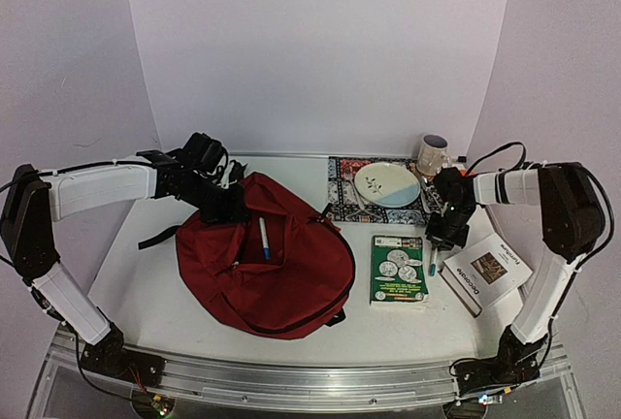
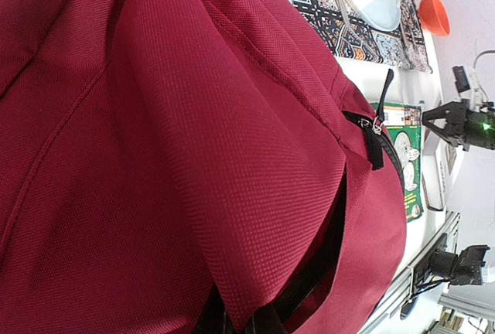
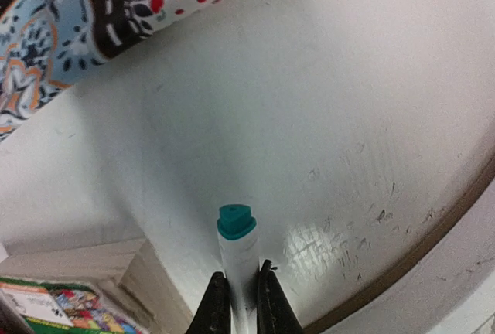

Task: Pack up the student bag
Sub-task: Pick up the pen from the corner of the board, then place the pen in the lower front pocket of the bag, then pick up the pen from the center of the board.

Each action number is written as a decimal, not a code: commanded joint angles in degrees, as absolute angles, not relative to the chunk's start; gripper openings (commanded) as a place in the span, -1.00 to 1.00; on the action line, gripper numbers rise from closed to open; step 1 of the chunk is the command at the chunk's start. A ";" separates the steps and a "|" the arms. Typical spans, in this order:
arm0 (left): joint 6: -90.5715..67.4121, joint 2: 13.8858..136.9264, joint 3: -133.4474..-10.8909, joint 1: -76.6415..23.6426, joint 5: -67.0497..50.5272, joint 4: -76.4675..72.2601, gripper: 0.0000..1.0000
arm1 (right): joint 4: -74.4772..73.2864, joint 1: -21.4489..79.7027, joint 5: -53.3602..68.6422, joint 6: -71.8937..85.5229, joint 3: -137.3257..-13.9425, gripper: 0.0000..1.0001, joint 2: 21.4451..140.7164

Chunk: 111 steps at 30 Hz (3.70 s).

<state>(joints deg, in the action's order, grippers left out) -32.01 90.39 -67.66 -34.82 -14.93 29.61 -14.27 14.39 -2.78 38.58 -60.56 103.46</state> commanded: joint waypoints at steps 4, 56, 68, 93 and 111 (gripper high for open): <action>-32.77 89.02 -70.02 -34.58 -16.62 29.26 -1.00 | -18.28 15.25 -0.20 37.91 -61.31 -1.00 91.39; -38.01 86.92 -70.17 -38.71 -25.75 28.92 -1.00 | 9.37 52.12 17.50 60.86 -96.08 -1.00 122.81; -40.70 84.01 -68.31 -40.44 -28.13 27.38 -1.00 | 21.94 52.20 6.21 69.67 -88.48 -0.94 119.69; -33.50 79.75 -67.72 -38.15 -7.63 36.18 -1.00 | 8.02 51.68 8.09 45.25 -84.51 0.33 106.98; -27.50 76.93 -68.49 -35.43 6.56 47.00 -1.00 | -16.27 46.98 -9.19 42.51 -79.87 0.28 107.33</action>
